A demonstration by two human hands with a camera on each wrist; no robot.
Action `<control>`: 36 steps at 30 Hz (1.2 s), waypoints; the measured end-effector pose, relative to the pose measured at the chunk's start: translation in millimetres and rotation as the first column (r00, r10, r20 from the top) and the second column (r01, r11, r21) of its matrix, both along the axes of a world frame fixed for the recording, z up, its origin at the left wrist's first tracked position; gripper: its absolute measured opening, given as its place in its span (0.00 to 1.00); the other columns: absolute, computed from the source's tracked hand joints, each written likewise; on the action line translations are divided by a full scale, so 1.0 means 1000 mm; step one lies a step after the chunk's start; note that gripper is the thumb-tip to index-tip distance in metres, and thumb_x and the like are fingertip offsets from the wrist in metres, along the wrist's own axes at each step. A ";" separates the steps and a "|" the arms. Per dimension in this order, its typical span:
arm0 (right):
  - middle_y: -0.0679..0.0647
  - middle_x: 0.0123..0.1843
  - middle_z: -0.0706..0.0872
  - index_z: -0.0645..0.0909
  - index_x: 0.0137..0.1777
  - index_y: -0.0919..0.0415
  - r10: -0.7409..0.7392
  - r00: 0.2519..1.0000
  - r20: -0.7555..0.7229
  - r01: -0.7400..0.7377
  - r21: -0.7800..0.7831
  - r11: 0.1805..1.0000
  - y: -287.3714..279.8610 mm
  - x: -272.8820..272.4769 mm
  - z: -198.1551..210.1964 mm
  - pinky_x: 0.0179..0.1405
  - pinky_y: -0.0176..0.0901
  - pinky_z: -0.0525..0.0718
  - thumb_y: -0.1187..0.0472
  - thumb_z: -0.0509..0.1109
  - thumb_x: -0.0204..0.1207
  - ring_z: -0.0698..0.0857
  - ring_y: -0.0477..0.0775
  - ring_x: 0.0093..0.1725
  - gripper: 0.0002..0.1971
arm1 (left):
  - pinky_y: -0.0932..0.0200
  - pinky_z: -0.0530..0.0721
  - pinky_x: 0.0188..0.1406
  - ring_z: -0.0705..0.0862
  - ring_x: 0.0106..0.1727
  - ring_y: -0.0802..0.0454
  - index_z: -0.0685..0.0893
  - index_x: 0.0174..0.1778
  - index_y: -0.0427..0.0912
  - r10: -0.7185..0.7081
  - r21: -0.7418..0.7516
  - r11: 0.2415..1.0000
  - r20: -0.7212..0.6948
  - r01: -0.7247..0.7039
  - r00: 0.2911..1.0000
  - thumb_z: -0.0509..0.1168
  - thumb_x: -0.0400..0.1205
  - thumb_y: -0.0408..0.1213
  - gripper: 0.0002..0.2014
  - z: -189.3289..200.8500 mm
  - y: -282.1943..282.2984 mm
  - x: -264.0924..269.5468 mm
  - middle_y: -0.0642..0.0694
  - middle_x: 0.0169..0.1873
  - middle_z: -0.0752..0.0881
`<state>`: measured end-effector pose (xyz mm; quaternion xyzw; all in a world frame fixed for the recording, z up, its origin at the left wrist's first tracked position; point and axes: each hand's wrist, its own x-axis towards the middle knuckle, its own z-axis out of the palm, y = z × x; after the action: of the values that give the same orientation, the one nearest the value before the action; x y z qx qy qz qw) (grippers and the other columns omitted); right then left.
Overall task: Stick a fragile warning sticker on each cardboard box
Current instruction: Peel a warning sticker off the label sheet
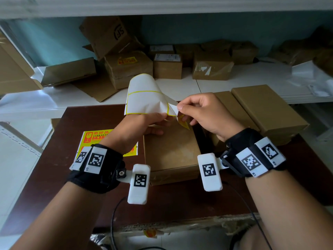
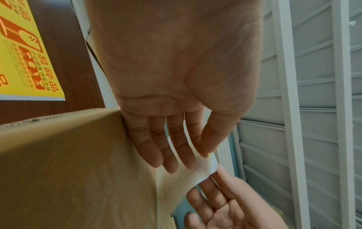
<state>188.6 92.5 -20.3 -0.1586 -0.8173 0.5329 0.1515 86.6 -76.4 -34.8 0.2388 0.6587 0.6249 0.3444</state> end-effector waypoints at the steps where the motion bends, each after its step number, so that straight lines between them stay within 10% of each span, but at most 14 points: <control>1: 0.54 0.45 0.93 0.90 0.48 0.60 -0.002 1.000 -0.002 0.002 -0.007 1.000 0.000 0.000 0.000 0.31 0.34 0.83 0.63 0.72 0.81 0.87 0.42 0.37 0.06 | 0.56 0.86 0.47 0.89 0.51 0.52 0.87 0.58 0.37 -0.006 -0.001 1.000 -0.004 0.006 1.000 0.63 0.85 0.32 0.10 0.000 0.000 0.000 0.42 0.53 0.92; 17: 0.40 0.36 0.90 0.93 0.44 0.53 0.007 0.999 -0.031 -0.003 0.145 0.989 -0.006 -0.004 -0.004 0.42 0.38 0.84 0.57 0.74 0.78 0.87 0.42 0.42 0.06 | 0.47 0.86 0.53 0.91 0.51 0.46 0.88 0.56 0.37 0.074 0.007 0.997 0.000 -0.074 0.997 0.66 0.85 0.39 0.11 -0.001 0.007 0.004 0.38 0.51 0.92; 27: 0.54 0.42 0.92 0.91 0.43 0.53 0.009 1.000 -0.019 -0.007 0.101 0.995 -0.005 -0.004 -0.005 0.38 0.37 0.85 0.59 0.72 0.79 0.90 0.54 0.45 0.06 | 0.52 0.87 0.45 0.90 0.46 0.49 0.86 0.56 0.40 0.106 0.035 0.994 -0.022 -0.105 0.994 0.66 0.85 0.34 0.07 -0.002 0.006 0.001 0.43 0.47 0.92; 36: 0.59 0.46 0.91 0.89 0.46 0.52 0.078 0.997 0.003 -0.078 0.037 0.996 -0.010 -0.004 -0.002 0.31 0.40 0.82 0.58 0.73 0.80 0.87 0.45 0.38 0.04 | 0.55 0.87 0.40 0.88 0.44 0.49 0.86 0.60 0.38 0.111 -0.014 0.993 -0.163 -0.115 0.980 0.68 0.84 0.33 0.10 0.000 0.008 0.002 0.41 0.48 0.91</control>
<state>184.7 82.3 -22.7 -0.1242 -0.8326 0.5231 0.1329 88.6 -68.5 -34.6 0.2470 0.7044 0.6140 0.2564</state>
